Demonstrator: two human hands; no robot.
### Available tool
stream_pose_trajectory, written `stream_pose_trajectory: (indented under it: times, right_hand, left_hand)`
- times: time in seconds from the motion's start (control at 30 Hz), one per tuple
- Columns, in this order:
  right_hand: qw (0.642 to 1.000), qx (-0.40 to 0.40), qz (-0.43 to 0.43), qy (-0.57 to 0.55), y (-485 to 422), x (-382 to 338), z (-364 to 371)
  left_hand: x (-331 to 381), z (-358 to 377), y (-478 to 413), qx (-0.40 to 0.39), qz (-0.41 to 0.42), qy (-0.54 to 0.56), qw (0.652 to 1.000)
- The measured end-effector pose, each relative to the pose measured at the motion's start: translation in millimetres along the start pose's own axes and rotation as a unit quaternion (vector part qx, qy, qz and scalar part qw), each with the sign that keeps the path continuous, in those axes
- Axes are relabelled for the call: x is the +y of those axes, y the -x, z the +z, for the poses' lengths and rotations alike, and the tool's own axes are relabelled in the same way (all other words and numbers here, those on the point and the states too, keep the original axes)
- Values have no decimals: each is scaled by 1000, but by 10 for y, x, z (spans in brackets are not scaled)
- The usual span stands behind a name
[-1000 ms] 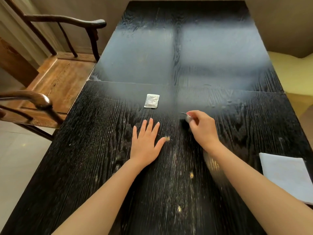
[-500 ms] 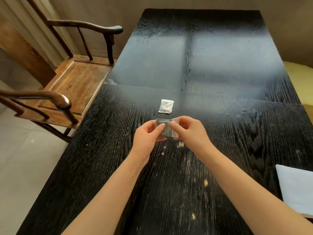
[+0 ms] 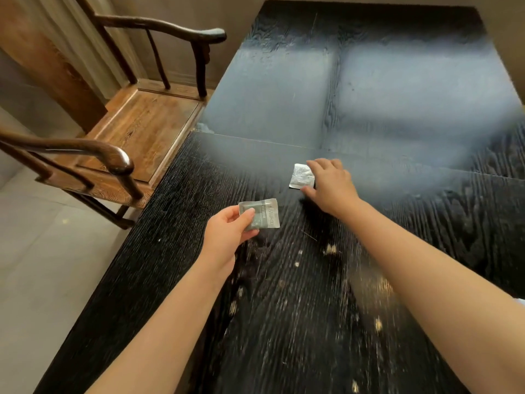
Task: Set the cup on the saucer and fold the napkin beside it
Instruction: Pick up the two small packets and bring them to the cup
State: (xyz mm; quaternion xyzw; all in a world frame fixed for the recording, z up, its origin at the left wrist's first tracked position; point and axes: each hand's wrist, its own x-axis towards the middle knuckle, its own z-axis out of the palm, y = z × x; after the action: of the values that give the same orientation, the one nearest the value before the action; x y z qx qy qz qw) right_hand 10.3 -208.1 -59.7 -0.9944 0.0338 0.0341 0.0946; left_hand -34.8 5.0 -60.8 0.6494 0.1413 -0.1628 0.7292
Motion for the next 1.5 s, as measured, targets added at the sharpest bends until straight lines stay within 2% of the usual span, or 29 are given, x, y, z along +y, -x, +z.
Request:
stream_pose_trajectory:
  times: [0.07,0.27,0.33,0.4,0.47,0.57,0.67,0.73,0.83,1.03,1.23,1.4,1.5]
  right_hand:
    - [999,-9,-26,47,-88,-13,85]
    - [987,71,-82,116,-22,-36,251]
    - [994,106,-34,16,48,-24,232]
    - [979,139,47,-142,160,-35,159]
    - [933,113,115,-322,334,-91,63]
    - [794,23,171,-582,710,-219,-68]
    - [689,9,207,-695,1037,-287,-172]
    - [646,18,233,-727,1192,-314,-211]
    - [637,54,276,-718,1385,-364,-231]
    - [613,134,332,-704,1747,-355,-234]
    - [603,157,374,-687,2137,-297,-233]
    - [621,199,351,-671,2566,-214,-281]
    - [616,170,344,-688,2904,-107,-344]
  left_hand:
    - [-3,-21,-25,3,-9,9,1000]
    - [2,-46,-28,3,-42,42,998]
    - [-2,-46,-13,-1,-50,38,998]
    - [-4,-31,12,-6,-60,37,998]
    - [-2,2,46,-12,-72,42,996]
    - [-13,86,117,-20,-85,49,995]
    - [-43,185,231,-26,-93,49,994]
    - [-66,253,324,-33,-98,48,994]
    - [-100,375,480,-51,-87,45,994]
    - [-169,649,813,-148,-92,71,982]
    - [-233,846,1195,-175,-77,6,982]
    - [-280,985,1635,-190,-47,2,981]
    - [-330,1052,1958,-173,-38,13,984]
